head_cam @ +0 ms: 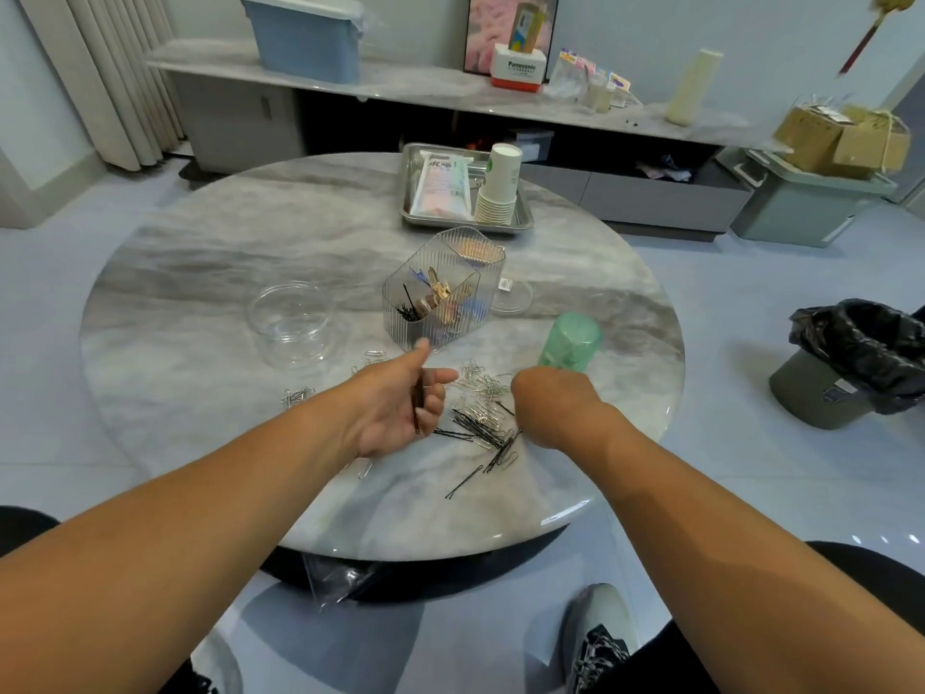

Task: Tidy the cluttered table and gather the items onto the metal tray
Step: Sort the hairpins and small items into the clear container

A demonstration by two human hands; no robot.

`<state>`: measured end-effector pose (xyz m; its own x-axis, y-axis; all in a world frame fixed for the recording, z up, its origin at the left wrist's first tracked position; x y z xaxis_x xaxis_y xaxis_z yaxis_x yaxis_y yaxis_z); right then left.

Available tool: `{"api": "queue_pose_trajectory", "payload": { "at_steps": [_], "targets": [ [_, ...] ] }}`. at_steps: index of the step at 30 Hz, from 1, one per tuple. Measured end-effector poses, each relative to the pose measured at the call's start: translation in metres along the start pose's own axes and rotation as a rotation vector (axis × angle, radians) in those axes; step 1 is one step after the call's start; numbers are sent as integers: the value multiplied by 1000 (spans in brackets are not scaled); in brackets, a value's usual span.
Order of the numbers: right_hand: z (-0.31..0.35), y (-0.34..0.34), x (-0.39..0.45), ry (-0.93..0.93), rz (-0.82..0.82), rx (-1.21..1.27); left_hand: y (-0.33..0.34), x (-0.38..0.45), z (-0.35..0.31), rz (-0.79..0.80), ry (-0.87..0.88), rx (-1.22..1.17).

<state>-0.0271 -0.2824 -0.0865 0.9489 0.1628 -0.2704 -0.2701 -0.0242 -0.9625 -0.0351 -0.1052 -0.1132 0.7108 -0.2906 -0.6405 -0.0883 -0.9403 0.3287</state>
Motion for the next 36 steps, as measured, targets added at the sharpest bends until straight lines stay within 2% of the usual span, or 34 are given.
{"api": "queue_pose_trajectory", "payload": {
  "at_steps": [3,6,8,11,13,16,20,24,26,28,30,32,34,36],
  "targets": [
    [7,-4,-1,0,-21,0,-5,-5,-6,30,-23,-191],
    [12,-26,2,94,-101,393,-6,-7,-8,35,-30,-248],
    [22,-36,3,68,-115,703,-2,-8,-6,55,-30,-237],
    [38,-38,-1,0,-65,890,5,-8,-2,138,-35,-228],
    [36,-37,1,-24,-43,979,7,-9,-3,140,-38,-215],
    [15,-44,8,-80,-60,896,-2,-8,-6,22,-27,-79],
    [4,-22,7,-54,131,706,-13,-6,-7,-47,-22,74],
    [4,-8,13,-11,60,607,-12,-2,-8,-115,22,158],
    [5,-3,13,-13,124,586,-15,-2,-11,-169,123,352],
    [5,3,14,-11,140,557,-17,-5,-14,-227,305,734],
    [2,7,16,24,107,621,-11,-7,-12,-215,455,1069],
    [-3,10,20,59,80,708,-4,-7,-2,-193,489,1325],
    [-8,12,23,96,50,764,1,-4,6,-246,483,1469],
    [-11,13,24,117,27,786,2,-1,8,-314,496,1497]
  ]
}}
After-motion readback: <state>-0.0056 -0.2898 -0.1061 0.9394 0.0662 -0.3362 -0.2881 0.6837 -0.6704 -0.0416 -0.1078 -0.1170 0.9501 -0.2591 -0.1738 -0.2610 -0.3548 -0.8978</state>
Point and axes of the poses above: each hand's wrist, its own x-axis towards the middle knuckle, its own y-axis out of the palm, z = x × y, the point moved 3 cm from there along x, towards the middle knuckle, and after that the axes turned 10 degrees about x, right-handed, at the moved point
